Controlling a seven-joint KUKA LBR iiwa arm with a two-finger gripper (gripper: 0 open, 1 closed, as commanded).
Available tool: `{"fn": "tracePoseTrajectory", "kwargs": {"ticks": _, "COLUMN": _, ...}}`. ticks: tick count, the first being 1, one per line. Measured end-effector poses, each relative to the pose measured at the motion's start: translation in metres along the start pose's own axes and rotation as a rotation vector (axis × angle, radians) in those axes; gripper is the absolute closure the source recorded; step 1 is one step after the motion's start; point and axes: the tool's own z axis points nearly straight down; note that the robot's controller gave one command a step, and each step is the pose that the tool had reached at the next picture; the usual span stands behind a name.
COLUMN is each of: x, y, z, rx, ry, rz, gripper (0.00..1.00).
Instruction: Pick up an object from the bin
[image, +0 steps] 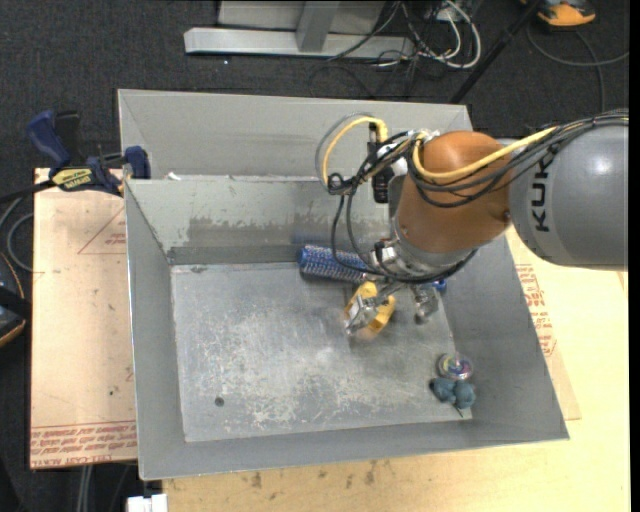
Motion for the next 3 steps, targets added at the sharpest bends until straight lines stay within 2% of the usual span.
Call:
{"fn": "tracePoseTrajectory", "kwargs": {"ticks": 1, "x": -0.003, "y": -0.032, "z": 0.012, "rx": 0.003, "ry": 0.000, "rz": 0.092, "gripper": 0.00}}
{"fn": "tracePoseTrajectory", "kwargs": {"ticks": 2, "x": -0.003, "y": -0.031, "z": 0.012, "rx": 0.000, "ry": 0.000, "rz": 0.096, "gripper": 1.00}}
{"fn": "tracePoseTrajectory", "kwargs": {"ticks": 3, "x": 0.001, "y": -0.034, "z": -0.104, "rx": 0.011, "ry": 0.003, "rz": 0.067, "gripper": 1.00}}
